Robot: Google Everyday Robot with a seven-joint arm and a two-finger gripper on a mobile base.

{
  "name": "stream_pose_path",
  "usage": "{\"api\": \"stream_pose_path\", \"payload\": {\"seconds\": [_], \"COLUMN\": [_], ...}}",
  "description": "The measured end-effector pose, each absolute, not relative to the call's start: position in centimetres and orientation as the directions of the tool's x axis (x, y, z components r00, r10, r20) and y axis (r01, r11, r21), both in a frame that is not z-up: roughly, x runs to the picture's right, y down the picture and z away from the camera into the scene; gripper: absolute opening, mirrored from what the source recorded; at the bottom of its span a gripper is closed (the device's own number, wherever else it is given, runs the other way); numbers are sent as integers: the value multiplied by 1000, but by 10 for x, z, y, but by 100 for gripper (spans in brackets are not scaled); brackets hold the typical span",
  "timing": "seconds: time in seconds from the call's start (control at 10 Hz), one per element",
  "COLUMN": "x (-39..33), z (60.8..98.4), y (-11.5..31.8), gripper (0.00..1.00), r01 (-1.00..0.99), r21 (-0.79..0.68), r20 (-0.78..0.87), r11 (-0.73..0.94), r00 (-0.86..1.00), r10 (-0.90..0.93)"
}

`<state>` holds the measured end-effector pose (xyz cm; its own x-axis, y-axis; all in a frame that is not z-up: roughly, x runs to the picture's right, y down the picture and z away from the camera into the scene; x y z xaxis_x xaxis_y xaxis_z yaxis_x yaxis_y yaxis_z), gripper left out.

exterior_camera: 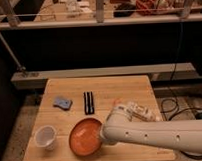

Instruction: Pick up the ceramic bowl

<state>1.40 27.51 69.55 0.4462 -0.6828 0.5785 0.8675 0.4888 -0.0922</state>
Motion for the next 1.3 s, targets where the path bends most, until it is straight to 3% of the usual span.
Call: {"api": "stream_pose_path", "payload": {"seconds": [1.3], "x": [13], "z": [685], "y": [269], "gripper": [3], "r01": [879], "r21": [-122], "r20": [587], "r11": [461], "r00": [438], "r10": [-681]}}
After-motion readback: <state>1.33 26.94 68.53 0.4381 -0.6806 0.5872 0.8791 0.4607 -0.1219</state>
